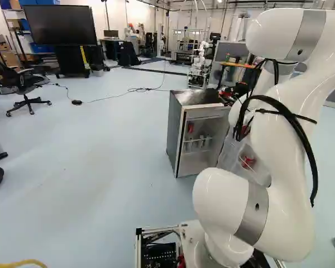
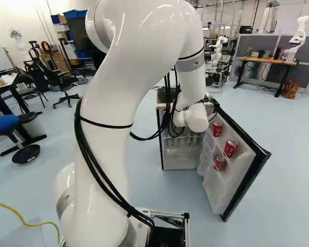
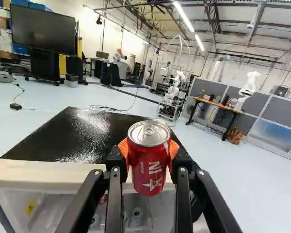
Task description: Grab a drink from the fridge
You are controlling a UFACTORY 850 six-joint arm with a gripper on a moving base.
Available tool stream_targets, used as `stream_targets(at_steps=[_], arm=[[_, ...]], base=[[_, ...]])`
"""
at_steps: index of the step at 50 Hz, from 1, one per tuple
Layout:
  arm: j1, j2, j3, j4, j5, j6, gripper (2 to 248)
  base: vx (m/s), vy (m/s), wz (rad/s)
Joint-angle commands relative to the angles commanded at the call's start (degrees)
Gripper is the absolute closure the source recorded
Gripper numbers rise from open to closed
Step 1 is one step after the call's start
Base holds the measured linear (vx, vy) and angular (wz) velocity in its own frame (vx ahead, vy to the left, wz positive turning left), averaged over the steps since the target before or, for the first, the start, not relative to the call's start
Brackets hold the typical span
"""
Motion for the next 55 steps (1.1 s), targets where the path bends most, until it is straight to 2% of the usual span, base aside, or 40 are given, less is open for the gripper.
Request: stream_targets(at_steps=[24, 47, 55], arm=[[4.1, -1.96, -2.65, 9.38, 0.0, 0.0, 153], [7.66, -1.32, -1.8, 18.93, -0.98, 0.0, 153], [8.93, -1.69, -1.59, 20.61, -1.37, 0.0, 153]], base=[[0.0, 0.0, 0.0], [0.0, 0.0, 0.0], [0.0, 0.0, 0.0]])
